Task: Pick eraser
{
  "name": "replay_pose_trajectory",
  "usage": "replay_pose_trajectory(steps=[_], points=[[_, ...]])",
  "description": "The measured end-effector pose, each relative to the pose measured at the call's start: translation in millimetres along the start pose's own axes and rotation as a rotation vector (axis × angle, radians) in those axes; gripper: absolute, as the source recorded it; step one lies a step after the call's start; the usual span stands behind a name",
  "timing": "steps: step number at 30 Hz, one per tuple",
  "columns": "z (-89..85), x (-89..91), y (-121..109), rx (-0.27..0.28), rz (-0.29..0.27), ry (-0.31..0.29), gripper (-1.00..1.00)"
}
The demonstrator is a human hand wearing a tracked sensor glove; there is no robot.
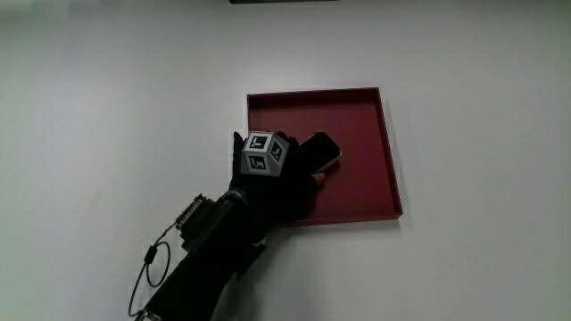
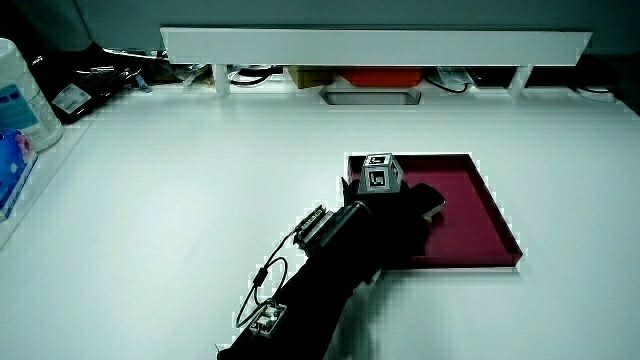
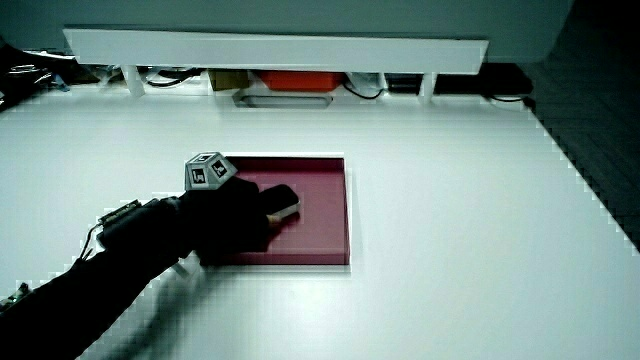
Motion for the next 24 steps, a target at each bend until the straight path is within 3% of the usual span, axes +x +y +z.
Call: replay_pose_trajectory(steps=[10,19,24], points=[[-4.1,2.9,-2,0.033,-0.007,0.008,0.0],[-3.6,-0.1,-3,0.045,0.004,-0.005,0.35],[-4.6,-6.7,-3,0.047,0.022,-0.053,0.54]])
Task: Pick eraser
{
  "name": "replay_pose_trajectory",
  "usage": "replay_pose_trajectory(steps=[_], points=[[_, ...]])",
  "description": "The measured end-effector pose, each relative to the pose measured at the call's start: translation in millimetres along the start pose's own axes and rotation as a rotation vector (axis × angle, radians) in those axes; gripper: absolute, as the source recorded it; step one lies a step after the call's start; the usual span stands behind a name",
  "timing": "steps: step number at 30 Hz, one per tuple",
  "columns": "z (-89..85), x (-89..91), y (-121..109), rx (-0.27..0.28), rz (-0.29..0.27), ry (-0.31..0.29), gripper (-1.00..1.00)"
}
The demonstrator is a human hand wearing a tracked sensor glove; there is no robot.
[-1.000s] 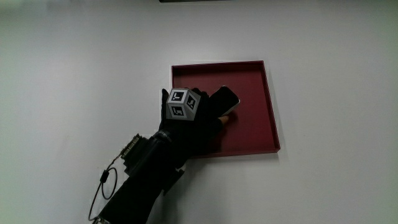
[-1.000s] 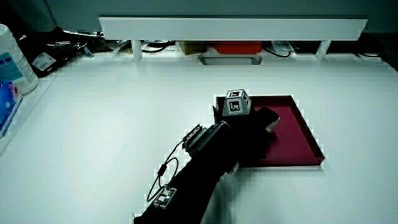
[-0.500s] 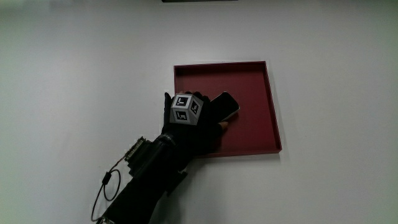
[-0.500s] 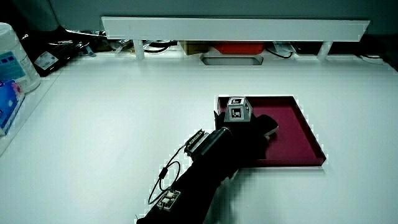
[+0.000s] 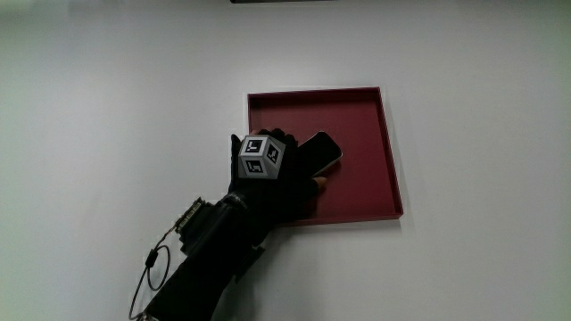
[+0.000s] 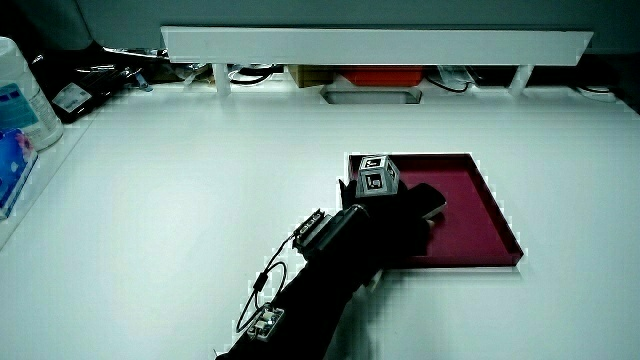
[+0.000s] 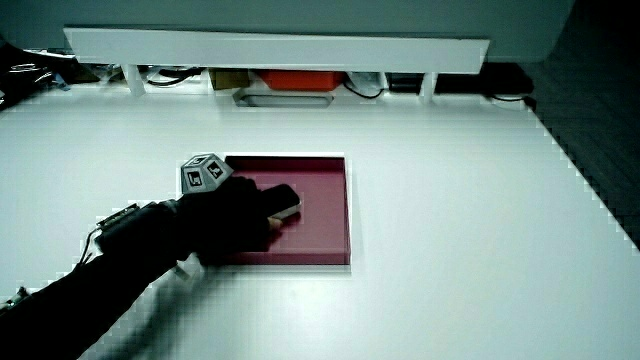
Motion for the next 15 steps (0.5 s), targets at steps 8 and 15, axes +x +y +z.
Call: replay_pose_trajectory(steps=[8,15], points=[[22.8,-8.7,-10,-0.03,-0.036,-0.132,0.85],[64.7,-34.3,-27,-0.075,-0.138,-0.373,1.0]])
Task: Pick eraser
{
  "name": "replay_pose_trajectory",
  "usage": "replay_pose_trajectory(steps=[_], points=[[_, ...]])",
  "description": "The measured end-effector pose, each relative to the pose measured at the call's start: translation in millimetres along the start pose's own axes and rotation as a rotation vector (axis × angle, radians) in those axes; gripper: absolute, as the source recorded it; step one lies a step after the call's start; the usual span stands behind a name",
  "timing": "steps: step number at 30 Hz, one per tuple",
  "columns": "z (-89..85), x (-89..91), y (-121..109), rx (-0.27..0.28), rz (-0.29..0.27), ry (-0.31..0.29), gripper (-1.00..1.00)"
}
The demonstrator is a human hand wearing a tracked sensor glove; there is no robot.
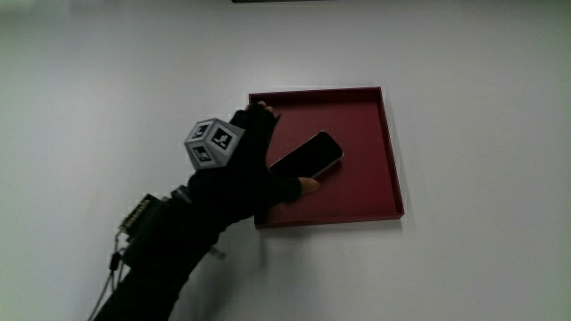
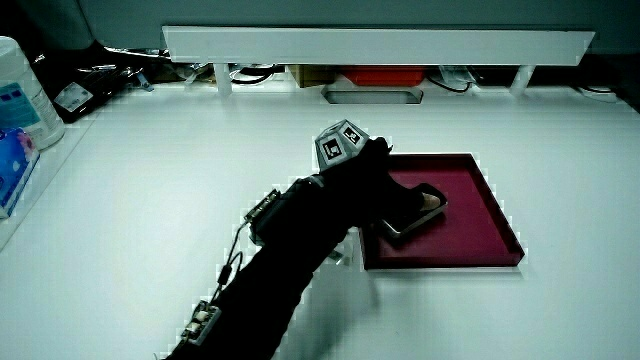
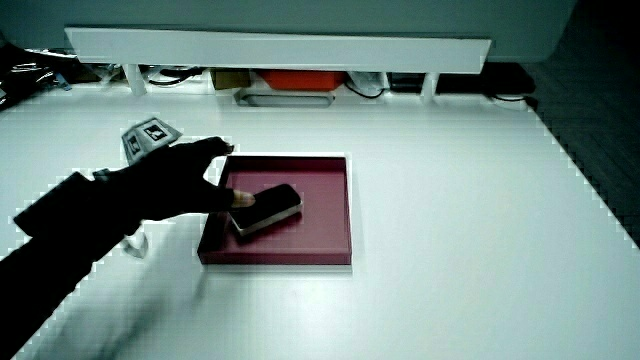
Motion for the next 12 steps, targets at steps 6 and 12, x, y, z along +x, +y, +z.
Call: replay_pose_trajectory(steps=[6,12], points=[[38.6,12.1,-26,-0.009,-0.049,-0.003,1.0],[67.5,6.1,-43,0.023,-0.18,0.024,1.0]])
